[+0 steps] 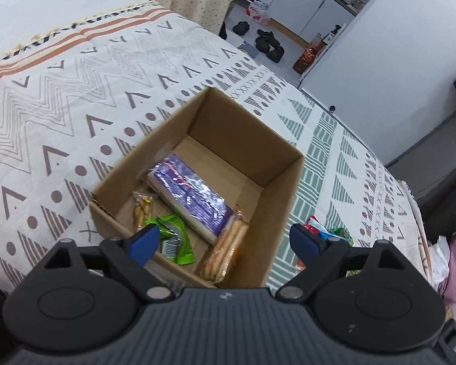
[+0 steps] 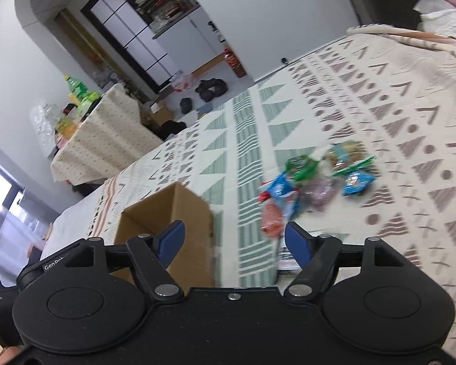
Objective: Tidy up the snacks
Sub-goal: 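Carry both snacks over the box and open both tools to release them, then grasp the white black-sesame cake pack with the left tool while the right tool grasps a blue candy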
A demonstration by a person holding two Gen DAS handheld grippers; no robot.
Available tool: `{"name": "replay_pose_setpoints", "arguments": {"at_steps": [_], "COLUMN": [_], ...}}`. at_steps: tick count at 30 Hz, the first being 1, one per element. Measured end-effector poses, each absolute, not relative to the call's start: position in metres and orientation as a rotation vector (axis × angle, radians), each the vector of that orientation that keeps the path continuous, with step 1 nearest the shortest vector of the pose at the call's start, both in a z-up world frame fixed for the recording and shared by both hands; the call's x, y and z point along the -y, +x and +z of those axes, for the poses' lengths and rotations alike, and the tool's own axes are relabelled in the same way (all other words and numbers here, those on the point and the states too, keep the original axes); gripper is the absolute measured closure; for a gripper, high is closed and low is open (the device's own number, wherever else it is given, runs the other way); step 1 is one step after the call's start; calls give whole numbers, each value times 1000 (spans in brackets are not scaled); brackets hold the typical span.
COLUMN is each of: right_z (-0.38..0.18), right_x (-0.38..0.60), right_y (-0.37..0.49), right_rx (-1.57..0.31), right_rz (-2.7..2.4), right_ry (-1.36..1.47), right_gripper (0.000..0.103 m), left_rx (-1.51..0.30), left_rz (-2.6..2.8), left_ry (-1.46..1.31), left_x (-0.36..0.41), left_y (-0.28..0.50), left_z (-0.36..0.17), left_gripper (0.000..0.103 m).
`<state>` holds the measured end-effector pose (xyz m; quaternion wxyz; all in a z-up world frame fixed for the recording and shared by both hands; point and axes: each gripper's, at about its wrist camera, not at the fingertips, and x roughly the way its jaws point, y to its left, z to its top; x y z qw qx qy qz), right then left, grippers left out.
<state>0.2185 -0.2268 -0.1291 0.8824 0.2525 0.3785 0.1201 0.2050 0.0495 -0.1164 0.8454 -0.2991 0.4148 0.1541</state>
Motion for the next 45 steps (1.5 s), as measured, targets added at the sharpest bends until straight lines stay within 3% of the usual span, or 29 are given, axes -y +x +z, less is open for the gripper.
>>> {"name": "replay_pose_setpoints", "arguments": {"at_steps": [22, 24, 37, 45], "right_z": [-168, -170, -201, -225], "right_x": [317, 319, 343, 351], "right_y": [197, 199, 218, 234], "right_rx": [-767, -755, -760, -821], "right_rz": [218, 230, 187, 224], "right_ry": [616, 624, 768, 867], "right_gripper": [5, 0, 0, 10], "left_rx": [-738, -704, -795, -886], "left_rz": [220, 215, 143, 94], "left_ry": [-351, -322, -265, -244], "left_x": [40, 51, 90, 110], "left_y": [207, 205, 226, 242], "left_z": [-95, -94, -125, -158], "left_gripper": [10, 7, 3, 6]}}
